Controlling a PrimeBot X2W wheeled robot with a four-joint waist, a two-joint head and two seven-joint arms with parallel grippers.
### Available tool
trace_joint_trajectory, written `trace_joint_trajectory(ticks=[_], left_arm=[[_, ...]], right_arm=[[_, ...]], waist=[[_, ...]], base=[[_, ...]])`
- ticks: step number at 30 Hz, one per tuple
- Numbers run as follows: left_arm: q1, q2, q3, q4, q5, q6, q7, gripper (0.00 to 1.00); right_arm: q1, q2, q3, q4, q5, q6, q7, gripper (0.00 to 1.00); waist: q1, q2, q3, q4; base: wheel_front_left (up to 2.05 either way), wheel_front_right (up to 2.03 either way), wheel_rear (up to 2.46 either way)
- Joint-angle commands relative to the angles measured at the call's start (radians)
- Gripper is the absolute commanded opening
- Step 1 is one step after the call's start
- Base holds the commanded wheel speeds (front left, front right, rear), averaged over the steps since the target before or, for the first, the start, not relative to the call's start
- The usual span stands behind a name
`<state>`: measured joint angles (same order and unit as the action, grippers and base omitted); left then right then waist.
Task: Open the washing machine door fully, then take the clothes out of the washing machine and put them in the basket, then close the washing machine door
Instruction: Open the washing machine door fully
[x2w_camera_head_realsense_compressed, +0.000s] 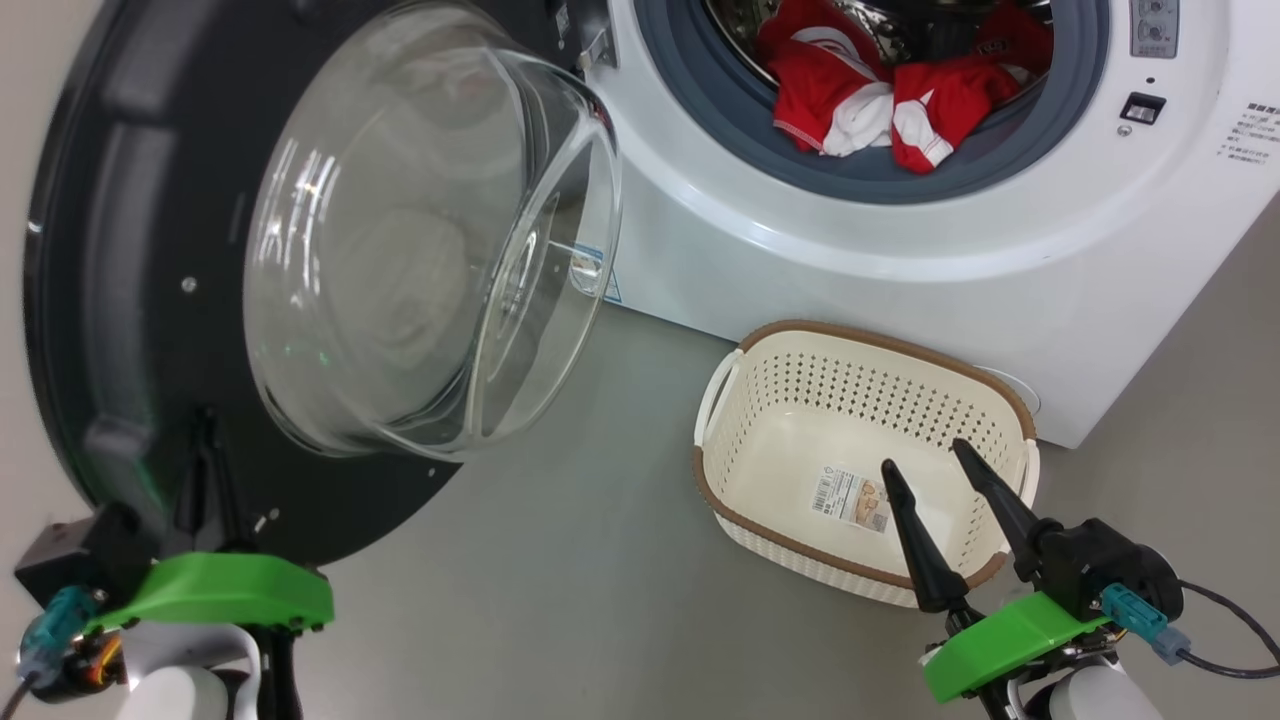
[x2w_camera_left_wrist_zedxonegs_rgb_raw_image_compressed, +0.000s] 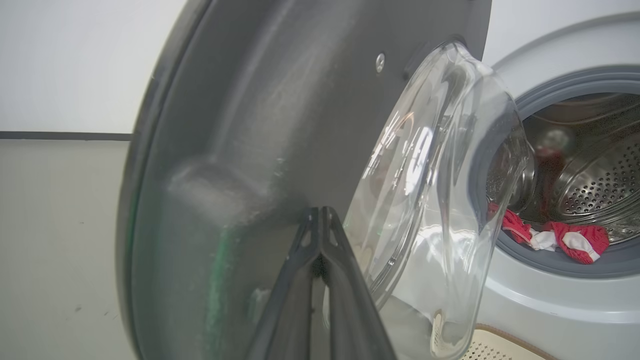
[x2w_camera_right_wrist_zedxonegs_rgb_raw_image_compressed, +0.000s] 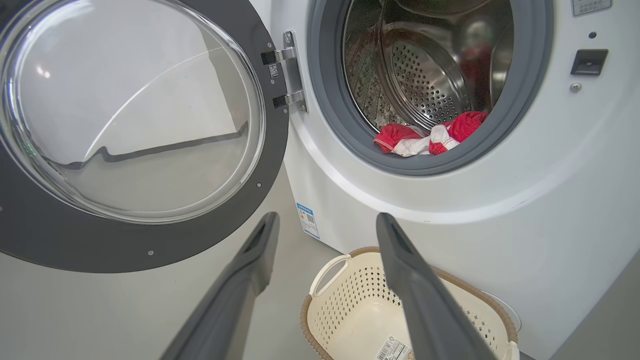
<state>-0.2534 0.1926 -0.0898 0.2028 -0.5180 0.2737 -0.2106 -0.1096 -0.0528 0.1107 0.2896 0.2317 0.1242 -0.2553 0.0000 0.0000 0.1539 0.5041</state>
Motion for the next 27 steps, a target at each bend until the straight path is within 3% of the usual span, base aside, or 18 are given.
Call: trace_joint_trajectory(ticks=[1, 27], left_arm=[[-0.051, 0.043, 0.059, -0.009, -0.007, 0.010, -0.011, 0.00], [-0.216, 0.129, 0.177, 0.189, -0.049, -0.020, -0.043, 0.00]], right_arm=[[-0.044, 0.003, 0.023, -0.022, -0.011, 0.007, -0.004, 1.00], [-0.078, -0.005, 0.031, -0.055, -0.040, 0.007, 0.022, 1.00]], waist=[[0.0000, 0.0000, 0.008, -0.004], [0.0000, 0.0000, 0.065, -0.044]], base=[[0.00, 0.00, 0.00], [0.00, 0.00, 0.00]])
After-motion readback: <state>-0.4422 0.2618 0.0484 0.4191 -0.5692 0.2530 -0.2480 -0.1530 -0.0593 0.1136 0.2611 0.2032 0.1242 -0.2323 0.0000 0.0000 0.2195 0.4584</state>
